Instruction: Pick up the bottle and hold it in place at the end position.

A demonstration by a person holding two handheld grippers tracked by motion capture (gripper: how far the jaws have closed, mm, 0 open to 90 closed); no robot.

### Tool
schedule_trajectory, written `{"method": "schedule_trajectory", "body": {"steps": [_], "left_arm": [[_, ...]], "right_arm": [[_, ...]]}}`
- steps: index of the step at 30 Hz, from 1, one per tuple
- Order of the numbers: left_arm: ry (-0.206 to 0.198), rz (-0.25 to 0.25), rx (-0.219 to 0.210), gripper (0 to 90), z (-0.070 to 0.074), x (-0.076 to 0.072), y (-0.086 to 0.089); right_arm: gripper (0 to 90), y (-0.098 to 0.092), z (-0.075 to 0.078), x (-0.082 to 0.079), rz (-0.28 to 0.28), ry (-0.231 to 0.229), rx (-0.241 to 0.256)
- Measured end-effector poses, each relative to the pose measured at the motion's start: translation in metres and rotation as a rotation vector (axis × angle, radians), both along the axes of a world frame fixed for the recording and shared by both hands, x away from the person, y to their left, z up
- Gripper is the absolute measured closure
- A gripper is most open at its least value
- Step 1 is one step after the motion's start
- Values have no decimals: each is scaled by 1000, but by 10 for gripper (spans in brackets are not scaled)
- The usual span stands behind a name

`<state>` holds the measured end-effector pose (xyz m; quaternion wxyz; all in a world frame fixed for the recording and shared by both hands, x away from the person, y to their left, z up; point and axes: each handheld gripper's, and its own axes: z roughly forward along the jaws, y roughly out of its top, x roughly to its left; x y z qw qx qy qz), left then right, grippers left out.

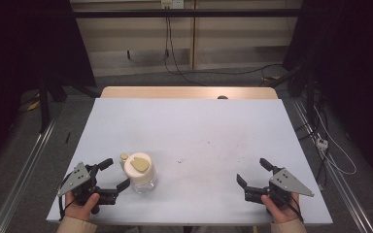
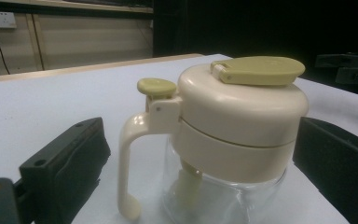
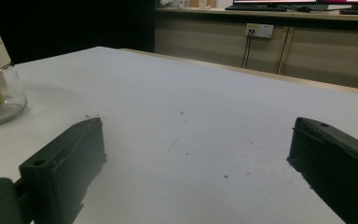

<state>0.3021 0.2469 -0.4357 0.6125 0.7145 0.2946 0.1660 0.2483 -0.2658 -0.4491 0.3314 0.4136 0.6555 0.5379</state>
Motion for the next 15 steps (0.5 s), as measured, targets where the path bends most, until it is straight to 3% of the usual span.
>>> {"method": "schedule_trajectory", "body": {"steps": [7, 15], "left_arm": [[10, -6, 1, 27, 0, -1, 0], [11, -20, 30, 27, 0, -2, -3]], "right_arm": [[31, 0, 0, 1, 2, 0, -4], [32, 0, 0, 1, 2, -1, -2]]}}
